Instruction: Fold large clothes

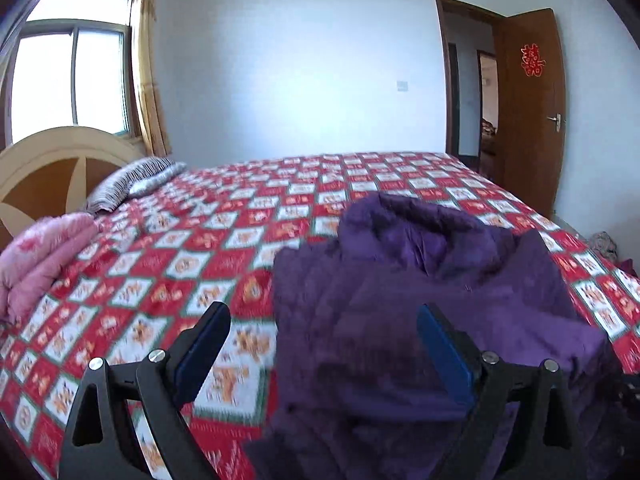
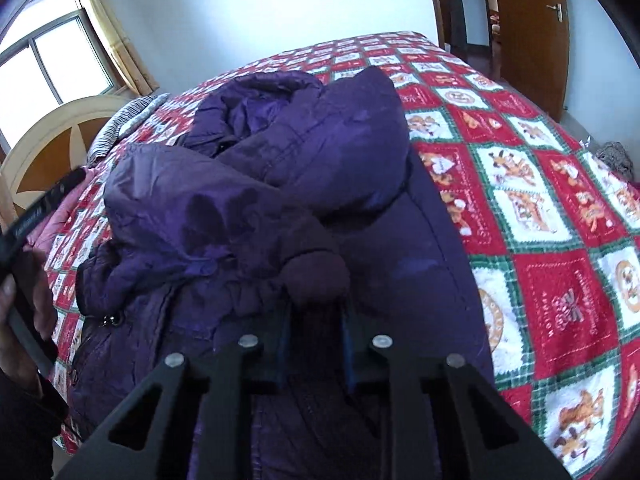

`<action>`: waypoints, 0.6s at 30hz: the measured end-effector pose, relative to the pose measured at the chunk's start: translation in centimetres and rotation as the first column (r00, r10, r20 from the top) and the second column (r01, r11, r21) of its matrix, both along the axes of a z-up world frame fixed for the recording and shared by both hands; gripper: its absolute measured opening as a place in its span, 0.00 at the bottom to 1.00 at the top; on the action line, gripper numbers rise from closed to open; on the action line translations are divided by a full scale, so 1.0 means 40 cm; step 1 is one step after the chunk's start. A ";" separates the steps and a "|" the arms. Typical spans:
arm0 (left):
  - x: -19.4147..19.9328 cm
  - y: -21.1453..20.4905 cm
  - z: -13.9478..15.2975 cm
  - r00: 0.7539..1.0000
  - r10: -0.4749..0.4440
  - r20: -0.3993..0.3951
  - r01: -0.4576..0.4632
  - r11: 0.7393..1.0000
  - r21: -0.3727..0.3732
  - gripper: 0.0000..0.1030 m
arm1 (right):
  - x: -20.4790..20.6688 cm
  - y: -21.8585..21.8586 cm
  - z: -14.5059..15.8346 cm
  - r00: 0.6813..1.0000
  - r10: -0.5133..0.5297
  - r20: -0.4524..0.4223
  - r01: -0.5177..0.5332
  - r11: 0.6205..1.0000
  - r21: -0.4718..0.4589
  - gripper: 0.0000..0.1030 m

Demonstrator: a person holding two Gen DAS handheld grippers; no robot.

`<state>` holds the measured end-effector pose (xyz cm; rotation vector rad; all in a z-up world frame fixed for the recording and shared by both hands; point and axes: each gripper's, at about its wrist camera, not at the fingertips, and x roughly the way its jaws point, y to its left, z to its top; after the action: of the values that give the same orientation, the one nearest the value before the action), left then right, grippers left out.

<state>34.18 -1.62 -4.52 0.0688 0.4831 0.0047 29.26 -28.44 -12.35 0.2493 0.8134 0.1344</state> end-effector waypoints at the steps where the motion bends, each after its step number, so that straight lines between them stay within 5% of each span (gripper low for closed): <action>1: 0.023 -0.002 -0.007 1.000 -0.004 -0.009 0.005 1.000 0.005 0.92 | -0.006 0.000 0.014 1.000 -0.016 0.011 0.016 1.000 -0.008 0.28; 6: 0.154 -0.036 -0.176 0.981 0.037 -0.189 -0.010 0.990 0.144 0.92 | -0.055 0.002 0.117 0.982 -0.138 0.126 0.146 0.988 -0.053 0.46; 10: 0.142 -0.039 -0.200 0.984 0.039 -0.175 -0.015 0.990 0.137 0.92 | -0.045 0.064 0.181 0.967 -0.119 0.227 0.132 0.990 -0.044 0.46; 18: 0.170 -0.031 -0.202 0.967 0.037 -0.253 -0.007 0.993 0.119 0.94 | 0.179 0.162 0.035 0.996 -0.067 0.067 0.072 0.994 -0.082 0.46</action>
<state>41.00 -2.85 -12.59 0.1808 0.7415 0.0465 36.41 -21.97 -10.94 0.1926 0.7439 0.0422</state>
